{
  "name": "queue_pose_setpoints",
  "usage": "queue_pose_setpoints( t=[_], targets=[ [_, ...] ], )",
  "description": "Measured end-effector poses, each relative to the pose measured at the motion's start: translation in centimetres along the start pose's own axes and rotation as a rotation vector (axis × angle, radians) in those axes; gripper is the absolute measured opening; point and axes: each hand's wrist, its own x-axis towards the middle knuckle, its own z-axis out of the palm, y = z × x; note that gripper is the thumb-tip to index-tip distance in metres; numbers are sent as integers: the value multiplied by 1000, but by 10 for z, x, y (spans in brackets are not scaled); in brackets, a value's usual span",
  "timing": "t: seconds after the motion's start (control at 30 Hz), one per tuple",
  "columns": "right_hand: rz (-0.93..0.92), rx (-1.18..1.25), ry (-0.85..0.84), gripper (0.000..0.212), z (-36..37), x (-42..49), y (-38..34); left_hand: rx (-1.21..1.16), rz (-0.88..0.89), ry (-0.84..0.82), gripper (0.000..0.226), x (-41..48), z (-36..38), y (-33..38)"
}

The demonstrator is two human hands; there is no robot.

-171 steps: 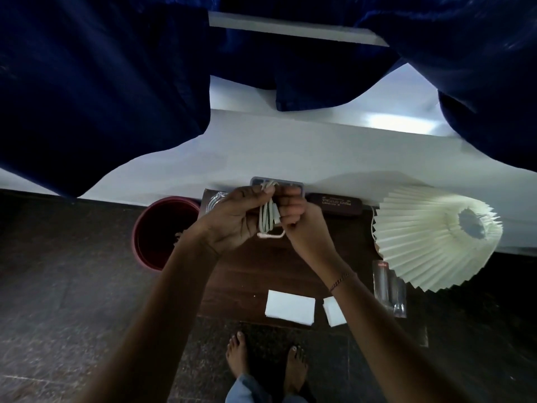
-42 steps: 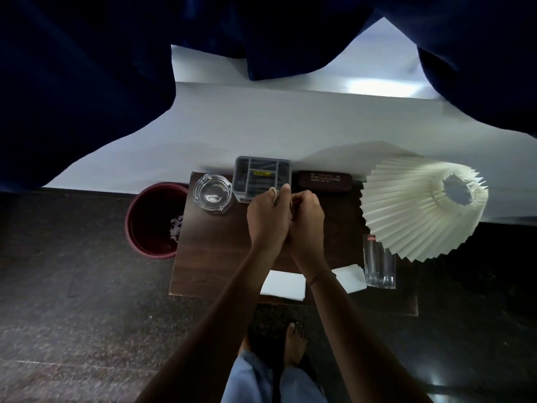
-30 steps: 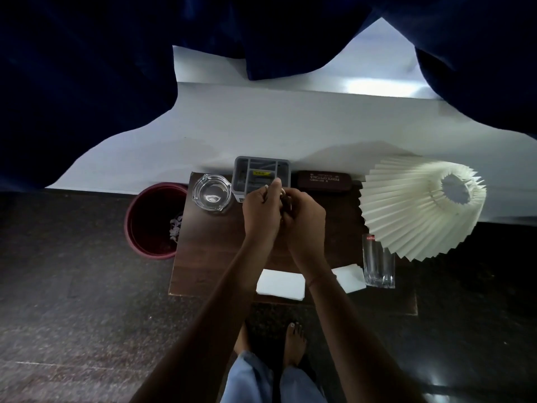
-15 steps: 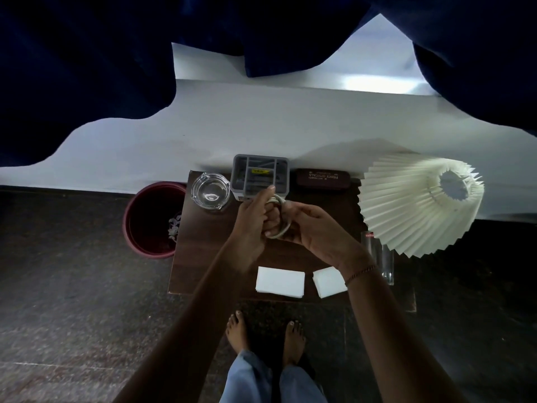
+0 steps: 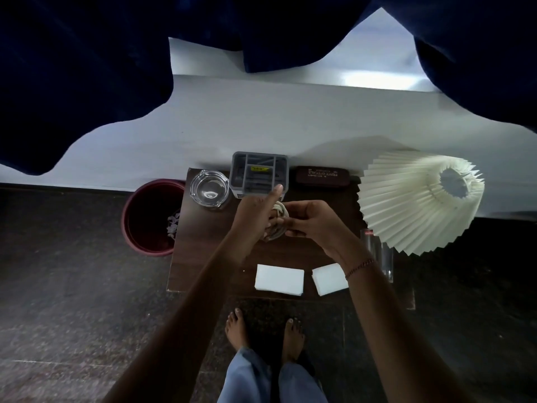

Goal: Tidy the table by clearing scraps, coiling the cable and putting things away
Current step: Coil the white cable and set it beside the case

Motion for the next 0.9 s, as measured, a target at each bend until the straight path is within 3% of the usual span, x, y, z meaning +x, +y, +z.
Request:
queue_pose_setpoints(
  t=[0.2, 0.27, 0.33, 0.4, 0.57, 0.63, 0.73, 0.9],
  targets=[
    [-142, -224, 198, 28, 12, -1, -2, 249, 173, 379, 58, 1, 5, -5],
    [-205, -341, 274, 26, 14, -3, 0, 338, 212, 416, 57, 0, 6, -3],
    [-227, -395, 334, 25, 13, -4, 4, 387, 244, 378, 55, 1, 8, -6],
    [-208, -387, 349, 24, 12, -4, 9, 340, 166, 284, 48, 8, 8, -11],
    [-35, -53, 331, 24, 0, -9, 14, -228, -86, -98, 33, 11, -9, -16],
    [22, 77, 322, 27, -4, -12, 14, -309, -91, -212, 25, 5, -17, -21],
    [69, 219, 306, 30, -7, -14, 15, -277, -58, -229, 17, -1, -23, -27],
    [71, 215, 372, 27, -6, -8, 25, -227, 2, -113, 19, 2, -14, -28]
  ],
)
